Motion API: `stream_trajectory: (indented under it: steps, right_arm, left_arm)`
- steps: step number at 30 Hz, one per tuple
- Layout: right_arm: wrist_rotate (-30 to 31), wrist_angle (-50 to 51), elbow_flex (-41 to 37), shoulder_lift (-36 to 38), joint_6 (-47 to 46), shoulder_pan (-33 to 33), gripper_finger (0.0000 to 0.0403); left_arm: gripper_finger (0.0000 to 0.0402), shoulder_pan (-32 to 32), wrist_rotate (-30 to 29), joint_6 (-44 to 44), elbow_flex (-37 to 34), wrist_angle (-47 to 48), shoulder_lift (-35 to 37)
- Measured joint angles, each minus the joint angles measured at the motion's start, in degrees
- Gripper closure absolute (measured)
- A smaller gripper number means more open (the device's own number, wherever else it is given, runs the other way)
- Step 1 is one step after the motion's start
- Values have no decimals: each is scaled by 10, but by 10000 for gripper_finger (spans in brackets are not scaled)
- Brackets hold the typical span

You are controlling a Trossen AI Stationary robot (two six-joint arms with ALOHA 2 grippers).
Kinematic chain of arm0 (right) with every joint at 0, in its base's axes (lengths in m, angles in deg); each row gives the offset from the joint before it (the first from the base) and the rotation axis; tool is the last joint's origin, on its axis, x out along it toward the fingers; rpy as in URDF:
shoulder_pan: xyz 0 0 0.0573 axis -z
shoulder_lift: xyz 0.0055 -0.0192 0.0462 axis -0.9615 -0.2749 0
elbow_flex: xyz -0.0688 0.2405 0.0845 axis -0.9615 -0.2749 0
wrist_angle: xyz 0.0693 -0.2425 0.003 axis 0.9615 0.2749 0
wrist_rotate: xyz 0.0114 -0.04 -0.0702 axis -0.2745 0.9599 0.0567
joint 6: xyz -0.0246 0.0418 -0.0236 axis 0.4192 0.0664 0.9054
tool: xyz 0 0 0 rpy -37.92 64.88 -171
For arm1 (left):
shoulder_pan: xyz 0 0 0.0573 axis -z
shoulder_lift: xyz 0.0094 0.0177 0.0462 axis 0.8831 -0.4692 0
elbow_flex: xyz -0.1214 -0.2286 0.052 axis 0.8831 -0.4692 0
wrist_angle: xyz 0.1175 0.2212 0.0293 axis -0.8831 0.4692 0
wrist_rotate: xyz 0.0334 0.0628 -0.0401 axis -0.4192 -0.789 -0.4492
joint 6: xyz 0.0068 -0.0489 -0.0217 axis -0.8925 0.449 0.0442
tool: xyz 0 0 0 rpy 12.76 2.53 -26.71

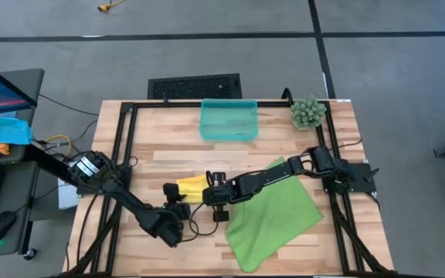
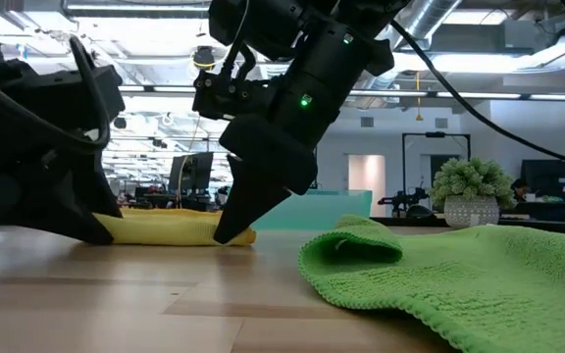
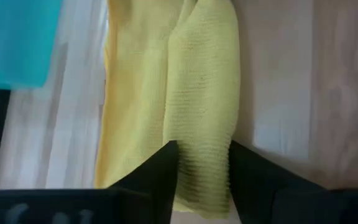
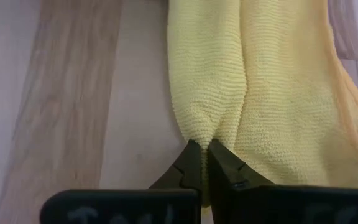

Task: Roll microfiber towels into tight, uniform cylinder then place into a basket
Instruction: Roll the yellow microfiber towel

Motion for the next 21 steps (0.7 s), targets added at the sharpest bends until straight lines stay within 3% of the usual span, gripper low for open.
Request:
stream_trajectory:
  steps: [8, 13, 17, 21]
  right_arm:
    - [-21, 18, 16, -1, -28, -2, 373]
    - [-44, 18, 39, -5, -54, -22, 380]
    - [-127, 9, 57, -6, -112, -33, 378]
    - [-169, -32, 57, -6, -177, -42, 372]
  left_arm:
    - [388, -1, 34, 36, -3, -2, 14]
    - [388, 6, 97, 91, -7, 1, 73]
    - [393, 7, 173, 147, -5, -10, 132]
    - [393, -8, 247, 209, -5, -15, 171]
